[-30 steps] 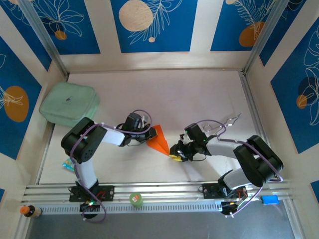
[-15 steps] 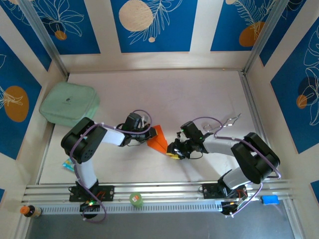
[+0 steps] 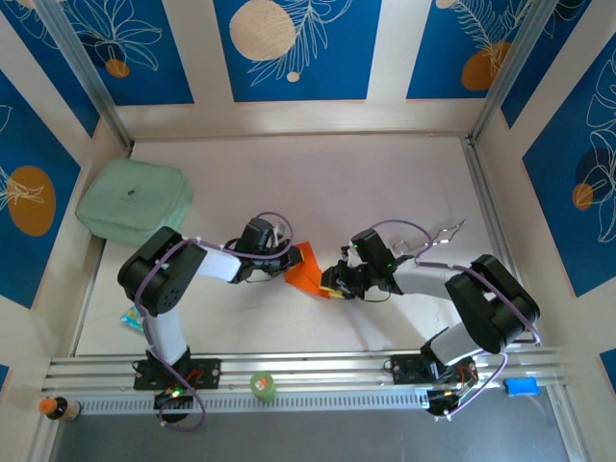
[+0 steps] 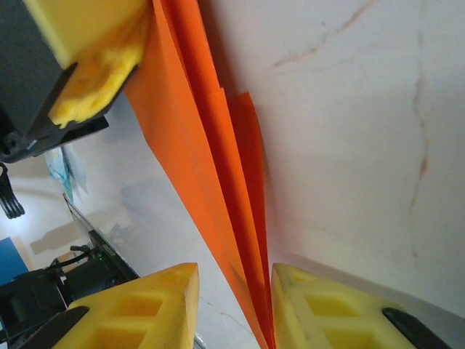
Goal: Fold a paper plane with a square sheet of paper (pick it up from the middle)
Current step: Turn over the paper at the center of the table.
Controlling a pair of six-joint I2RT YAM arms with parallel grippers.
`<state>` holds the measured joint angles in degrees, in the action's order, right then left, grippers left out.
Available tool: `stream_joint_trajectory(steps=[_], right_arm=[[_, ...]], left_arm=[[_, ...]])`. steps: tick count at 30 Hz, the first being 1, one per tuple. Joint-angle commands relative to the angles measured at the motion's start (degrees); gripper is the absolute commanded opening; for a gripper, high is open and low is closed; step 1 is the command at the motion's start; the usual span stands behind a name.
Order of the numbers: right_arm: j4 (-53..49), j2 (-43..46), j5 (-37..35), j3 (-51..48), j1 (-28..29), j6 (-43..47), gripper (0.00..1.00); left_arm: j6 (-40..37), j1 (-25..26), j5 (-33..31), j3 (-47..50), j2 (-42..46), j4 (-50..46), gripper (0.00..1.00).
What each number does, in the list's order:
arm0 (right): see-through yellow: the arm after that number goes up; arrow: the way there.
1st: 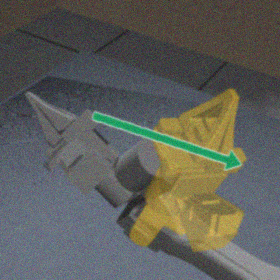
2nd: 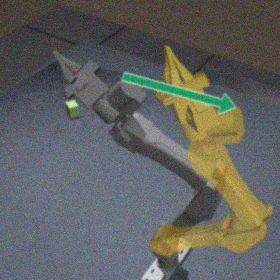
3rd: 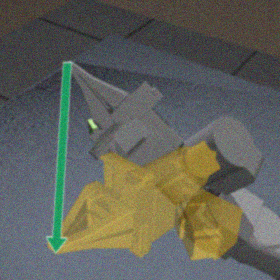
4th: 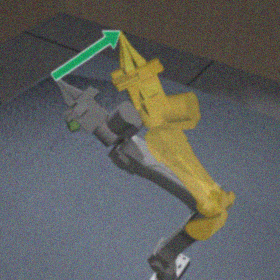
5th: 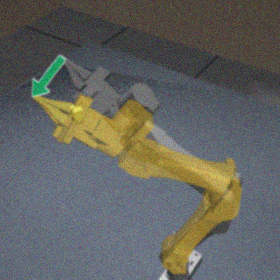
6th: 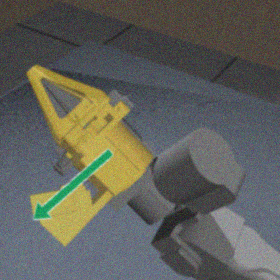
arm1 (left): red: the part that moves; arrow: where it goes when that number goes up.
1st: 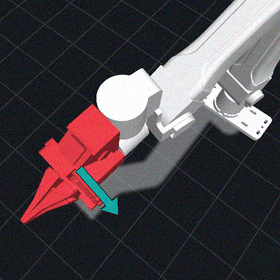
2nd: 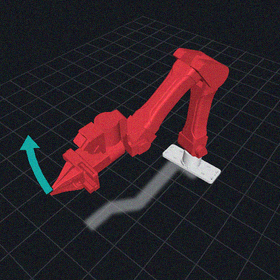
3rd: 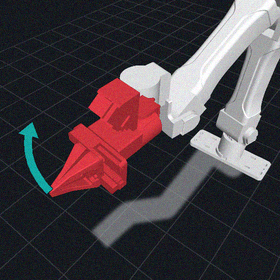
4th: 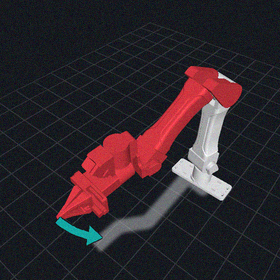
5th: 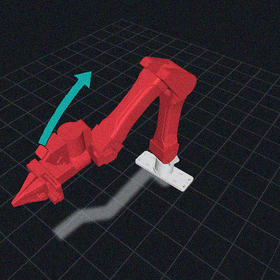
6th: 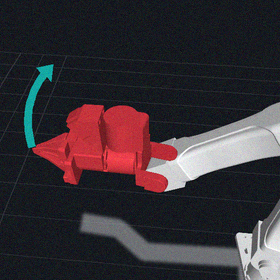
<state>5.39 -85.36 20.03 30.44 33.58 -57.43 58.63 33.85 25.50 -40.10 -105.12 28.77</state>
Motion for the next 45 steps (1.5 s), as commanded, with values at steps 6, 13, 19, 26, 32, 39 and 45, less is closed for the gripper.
stream_joint_trajectory(steps=[6, 13, 19, 26, 32, 39, 45], right_arm=[[4.28, -2.48, 3.95, 0.27, -0.89, 1.05, 0.21], [3.62, -1.65, 4.35, -0.10, -1.33, 3.58, 0.06], [-4.01, 5.12, 0.56, 1.90, -1.00, 9.90, 0.04], [-23.25, 14.81, -17.89, 9.68, 2.42, 22.97, 0.04], [-32.32, 18.19, -35.86, 15.47, 8.00, 30.47, 0.03], [-43.58, 14.39, -61.99, 22.32, 14.89, 32.58, 0.02], [-51.52, 6.15, -75.26, 27.55, 18.96, 29.37, 0.02]], left_arm=[[0.45, -0.91, -1.51, 1.70, -1.57, -5.16, 0.00], [0.79, -0.89, 0.14, 0.92, 2.95, -3.89, 0.15], [-2.82, -0.92, -2.24, -0.34, 12.29, -9.85, 0.31], [-10.31, -0.96, -11.29, -0.13, 25.26, -22.33, 0.35], [-14.65, -0.92, -19.43, 2.08, 34.74, -28.77, 0.37], [-16.57, -1.06, -27.44, 5.68, 43.73, -31.72, 0.40], [-16.93, -1.44, -33.80, 7.28, 49.15, -35.91, 0.40]])
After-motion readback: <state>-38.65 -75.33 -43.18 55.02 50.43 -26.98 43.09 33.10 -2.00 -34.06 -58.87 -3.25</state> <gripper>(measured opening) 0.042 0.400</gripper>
